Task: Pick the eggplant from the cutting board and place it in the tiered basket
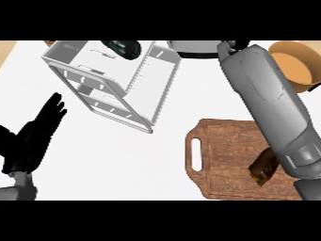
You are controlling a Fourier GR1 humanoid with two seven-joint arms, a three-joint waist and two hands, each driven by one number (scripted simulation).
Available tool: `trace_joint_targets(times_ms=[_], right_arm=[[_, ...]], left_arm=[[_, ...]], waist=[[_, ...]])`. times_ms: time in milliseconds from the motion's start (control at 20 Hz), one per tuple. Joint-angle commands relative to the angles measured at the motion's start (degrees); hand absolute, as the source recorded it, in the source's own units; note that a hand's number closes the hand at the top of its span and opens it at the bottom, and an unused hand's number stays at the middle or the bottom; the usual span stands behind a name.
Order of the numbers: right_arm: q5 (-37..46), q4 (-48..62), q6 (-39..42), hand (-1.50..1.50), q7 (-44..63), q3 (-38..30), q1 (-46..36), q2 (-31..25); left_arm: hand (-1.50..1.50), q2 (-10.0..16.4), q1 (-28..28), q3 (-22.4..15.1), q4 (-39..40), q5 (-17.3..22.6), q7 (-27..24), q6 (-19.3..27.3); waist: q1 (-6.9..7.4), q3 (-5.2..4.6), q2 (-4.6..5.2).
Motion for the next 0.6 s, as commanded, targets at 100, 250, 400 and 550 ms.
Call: trace_joint_targets(times_ms=[100,250,400,550], right_arm=[[-0.7,-15.5,4.5,-1.50,4.0,-2.1,11.2,-10.8],[-1.1,-24.9,7.1,-1.50,7.1,-2.8,18.0,-14.8],[-4.1,-31.7,10.9,-1.50,6.6,-6.3,24.5,-18.3],[-6.2,-36.6,15.5,-1.50,9.2,-10.2,27.1,-23.7]], left_arm=[[0.00,1.6,0.3,2.4,-0.8,1.4,0.5,-1.0],[0.00,-0.6,-0.6,0.0,-0.8,-0.7,0.6,0.5],[0.00,-0.5,1.6,1.2,2.2,-0.4,-3.6,-1.2],[0.00,0.9,-2.6,3.0,3.5,1.5,-0.5,-2.0]], waist=[[-1.25,0.00,-0.37],[-1.09,-0.01,-0.25],[-0.62,-0.02,0.00],[-0.76,-0.03,0.03]])
